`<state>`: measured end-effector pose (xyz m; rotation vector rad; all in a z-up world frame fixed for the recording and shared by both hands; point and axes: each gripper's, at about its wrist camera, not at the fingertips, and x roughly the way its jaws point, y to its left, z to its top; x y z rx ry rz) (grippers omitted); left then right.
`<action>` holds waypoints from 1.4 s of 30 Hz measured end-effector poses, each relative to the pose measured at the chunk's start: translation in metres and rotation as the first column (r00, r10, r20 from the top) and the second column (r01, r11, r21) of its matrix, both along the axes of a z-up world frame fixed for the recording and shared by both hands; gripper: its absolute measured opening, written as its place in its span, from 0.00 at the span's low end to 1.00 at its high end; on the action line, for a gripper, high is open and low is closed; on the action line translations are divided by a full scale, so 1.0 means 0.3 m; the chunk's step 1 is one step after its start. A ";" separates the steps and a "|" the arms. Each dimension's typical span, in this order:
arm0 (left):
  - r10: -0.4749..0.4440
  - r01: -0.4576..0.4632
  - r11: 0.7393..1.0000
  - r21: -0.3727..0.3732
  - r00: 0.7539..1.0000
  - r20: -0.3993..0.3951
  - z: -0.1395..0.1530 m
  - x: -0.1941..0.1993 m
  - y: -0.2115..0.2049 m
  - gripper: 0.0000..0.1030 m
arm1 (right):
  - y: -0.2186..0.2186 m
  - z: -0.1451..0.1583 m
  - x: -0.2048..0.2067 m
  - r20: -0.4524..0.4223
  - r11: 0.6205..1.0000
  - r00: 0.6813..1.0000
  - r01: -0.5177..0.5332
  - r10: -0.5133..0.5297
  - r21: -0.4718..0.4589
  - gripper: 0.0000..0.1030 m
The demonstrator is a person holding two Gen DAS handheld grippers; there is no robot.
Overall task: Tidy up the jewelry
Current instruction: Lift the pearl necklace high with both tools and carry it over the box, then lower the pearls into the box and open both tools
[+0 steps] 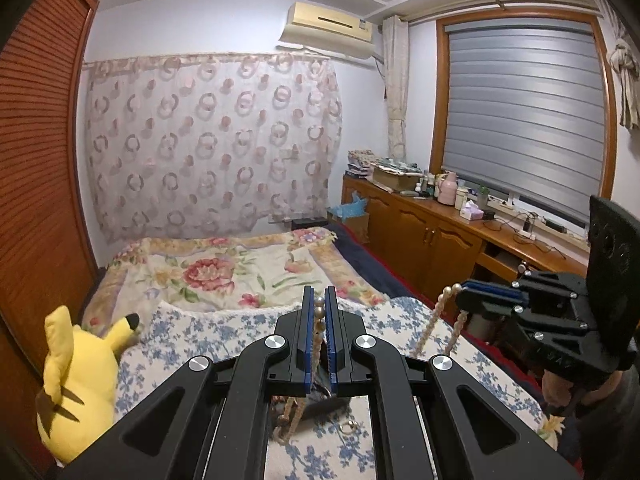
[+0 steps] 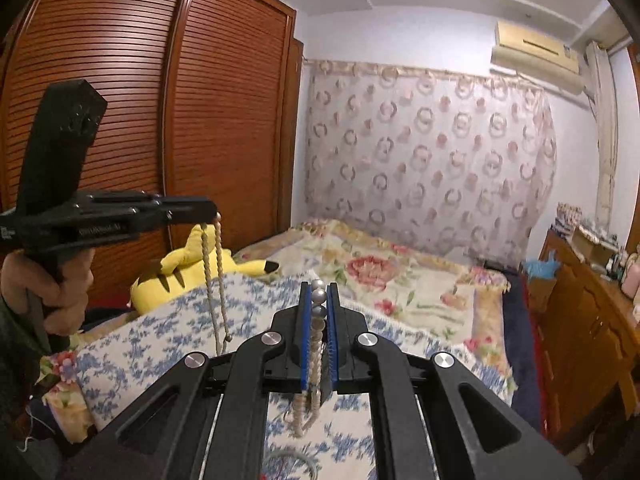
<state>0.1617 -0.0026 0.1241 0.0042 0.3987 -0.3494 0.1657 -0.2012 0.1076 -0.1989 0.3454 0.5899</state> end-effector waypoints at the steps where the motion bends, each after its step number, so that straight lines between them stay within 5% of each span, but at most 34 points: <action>1: 0.002 -0.002 1.000 0.002 1.000 0.003 0.006 0.013 0.001 0.04 | 0.003 0.011 0.011 0.006 1.000 1.000 -0.002 0.002 0.001 0.08; 13: 0.023 -0.023 1.000 0.003 0.998 -0.058 -0.039 0.267 0.014 0.04 | 0.084 0.042 0.213 0.026 0.999 0.999 -0.039 0.039 -0.005 0.08; 23: 0.027 -0.023 0.999 0.023 0.983 -0.184 -0.252 0.460 0.031 0.04 | 0.160 -0.075 0.436 -0.051 0.998 0.997 -0.057 0.055 -0.038 0.08; 31: 0.027 -0.023 1.000 0.018 0.968 -0.250 -0.382 0.506 0.052 0.04 | 0.199 -0.216 0.559 -0.148 0.996 0.988 -0.063 0.054 -0.062 0.08; 42: 0.041 -0.027 0.998 0.061 0.967 -0.251 -0.437 0.505 0.035 0.04 | 0.236 -0.331 0.583 -0.222 0.994 0.973 -0.073 0.054 -0.079 0.09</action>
